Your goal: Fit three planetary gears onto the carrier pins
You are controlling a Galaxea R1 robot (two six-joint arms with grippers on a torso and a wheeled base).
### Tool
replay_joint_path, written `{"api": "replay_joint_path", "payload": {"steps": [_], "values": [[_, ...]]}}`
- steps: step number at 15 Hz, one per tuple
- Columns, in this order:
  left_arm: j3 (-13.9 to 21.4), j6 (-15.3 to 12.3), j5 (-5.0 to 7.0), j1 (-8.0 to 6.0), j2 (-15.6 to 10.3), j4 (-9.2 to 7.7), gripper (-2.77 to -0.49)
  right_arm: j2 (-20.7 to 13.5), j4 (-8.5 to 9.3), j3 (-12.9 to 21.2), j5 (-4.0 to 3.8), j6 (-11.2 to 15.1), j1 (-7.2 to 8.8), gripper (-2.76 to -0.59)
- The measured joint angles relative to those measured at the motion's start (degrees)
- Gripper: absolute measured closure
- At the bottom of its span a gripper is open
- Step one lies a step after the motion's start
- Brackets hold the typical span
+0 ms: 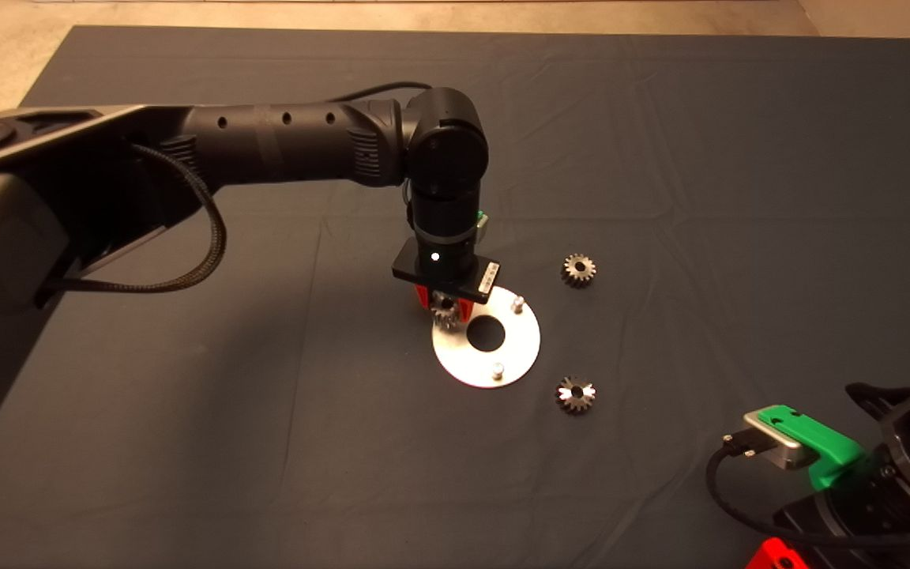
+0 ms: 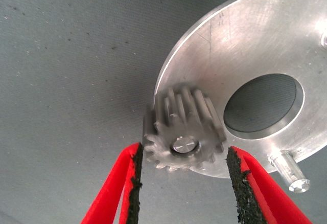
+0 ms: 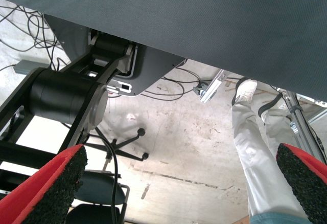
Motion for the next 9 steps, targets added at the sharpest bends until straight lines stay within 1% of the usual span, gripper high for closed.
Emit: {"api": "replay_joint_path", "payload": {"steps": [2,4,5,7,8,9], "values": [[0.0,0.0,-0.06,0.0,0.0,-0.02,-1.17,0.0,0.0,0.0,-0.01,0.0,-0.11,-2.76],[0.0,0.0,-0.11,0.02,-0.1,-0.02,-1.22,0.0,0.0,0.0,-0.01,0.0,-0.28,-2.76],[0.0,0.0,-0.11,0.0,-0.1,-0.02,-1.3,0.0,0.0,0.0,-0.04,0.0,-0.28,-2.76],[0.0,0.0,-0.24,0.02,-0.3,-0.02,-1.32,0.0,0.0,0.0,-0.01,0.0,-0.28,-2.76],[-0.1,0.0,-0.24,0.0,-0.5,-0.02,-1.44,0.0,0.0,0.0,-0.03,0.0,-0.27,-2.76],[0.0,0.0,-0.24,0.0,-0.7,-0.02,-1.47,0.0,0.0,0.0,-0.01,0.0,-0.28,-2.76]]}}
